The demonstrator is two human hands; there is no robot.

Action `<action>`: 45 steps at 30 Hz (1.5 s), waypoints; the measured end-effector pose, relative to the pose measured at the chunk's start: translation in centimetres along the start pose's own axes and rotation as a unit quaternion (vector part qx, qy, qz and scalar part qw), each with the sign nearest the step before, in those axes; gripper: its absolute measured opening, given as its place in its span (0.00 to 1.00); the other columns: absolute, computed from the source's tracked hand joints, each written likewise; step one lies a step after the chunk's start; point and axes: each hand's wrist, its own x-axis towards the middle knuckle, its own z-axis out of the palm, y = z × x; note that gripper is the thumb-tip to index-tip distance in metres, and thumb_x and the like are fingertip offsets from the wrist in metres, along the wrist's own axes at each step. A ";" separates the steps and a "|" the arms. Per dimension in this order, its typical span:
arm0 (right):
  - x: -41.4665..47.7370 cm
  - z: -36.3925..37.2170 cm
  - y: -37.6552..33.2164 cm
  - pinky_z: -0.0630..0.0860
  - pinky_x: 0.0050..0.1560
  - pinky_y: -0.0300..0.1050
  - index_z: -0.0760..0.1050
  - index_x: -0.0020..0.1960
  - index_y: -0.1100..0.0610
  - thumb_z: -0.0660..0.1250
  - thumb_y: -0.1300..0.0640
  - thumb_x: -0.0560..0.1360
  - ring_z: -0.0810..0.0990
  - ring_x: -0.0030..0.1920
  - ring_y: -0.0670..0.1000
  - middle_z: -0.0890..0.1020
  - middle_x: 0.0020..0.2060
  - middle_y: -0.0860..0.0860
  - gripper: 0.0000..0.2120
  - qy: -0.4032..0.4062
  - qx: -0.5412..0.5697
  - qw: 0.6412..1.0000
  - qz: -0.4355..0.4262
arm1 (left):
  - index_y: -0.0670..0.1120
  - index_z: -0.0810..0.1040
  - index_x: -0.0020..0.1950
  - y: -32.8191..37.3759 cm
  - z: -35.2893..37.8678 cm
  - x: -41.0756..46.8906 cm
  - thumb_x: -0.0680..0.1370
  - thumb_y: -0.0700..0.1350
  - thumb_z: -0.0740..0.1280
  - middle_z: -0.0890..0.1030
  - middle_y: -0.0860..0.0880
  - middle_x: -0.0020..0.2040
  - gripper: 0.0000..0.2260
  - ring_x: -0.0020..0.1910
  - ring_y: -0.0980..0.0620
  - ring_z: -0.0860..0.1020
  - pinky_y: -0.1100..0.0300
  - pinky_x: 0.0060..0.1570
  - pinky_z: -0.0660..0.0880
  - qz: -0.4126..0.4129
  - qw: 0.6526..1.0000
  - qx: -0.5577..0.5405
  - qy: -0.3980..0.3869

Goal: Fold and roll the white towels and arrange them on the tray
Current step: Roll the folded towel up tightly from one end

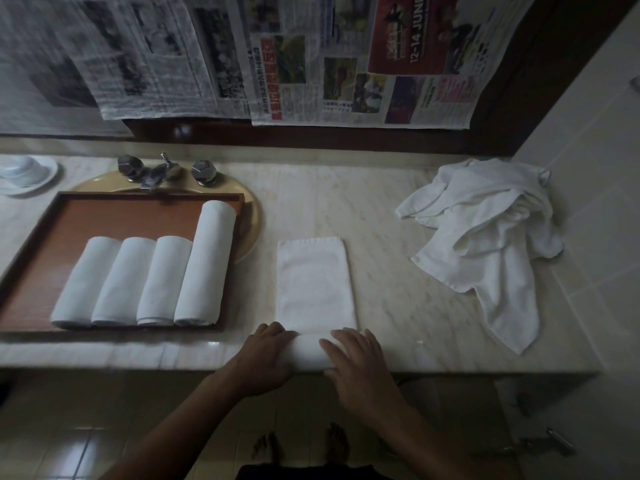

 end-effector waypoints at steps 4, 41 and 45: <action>0.7 1.1 0.6 0.69 0.72 0.66 0.66 0.78 0.53 0.74 0.60 0.70 0.71 0.73 0.60 0.72 0.73 0.55 0.38 -0.064 -0.025 0.998 0.009 | 0.55 0.67 0.78 0.1 -0.3 0.3 0.72 0.56 0.63 0.71 0.53 0.62 0.33 0.61 0.49 0.69 0.50 0.64 0.70 -0.026 1.000 -0.011 -0.013; 22.9 -0.3 4.4 0.55 0.76 0.64 0.58 0.81 0.47 0.60 0.49 0.83 0.56 0.80 0.60 0.57 0.81 0.54 0.27 -0.174 -0.090 0.980 0.024 | 0.51 0.71 0.64 3.5 1.3 3.1 0.78 0.67 0.55 0.72 0.47 0.52 0.24 0.49 0.45 0.68 0.47 0.51 0.71 -0.020 0.987 0.110 0.116; 19.4 0.4 6.8 0.61 0.71 0.62 0.70 0.74 0.53 0.62 0.51 0.81 0.67 0.74 0.59 0.70 0.74 0.55 0.22 -0.101 -0.089 0.984 0.113 | 0.52 0.70 0.64 3.4 1.0 3.2 0.78 0.68 0.53 0.71 0.48 0.53 0.25 0.50 0.47 0.67 0.48 0.52 0.70 -0.026 0.989 0.096 0.112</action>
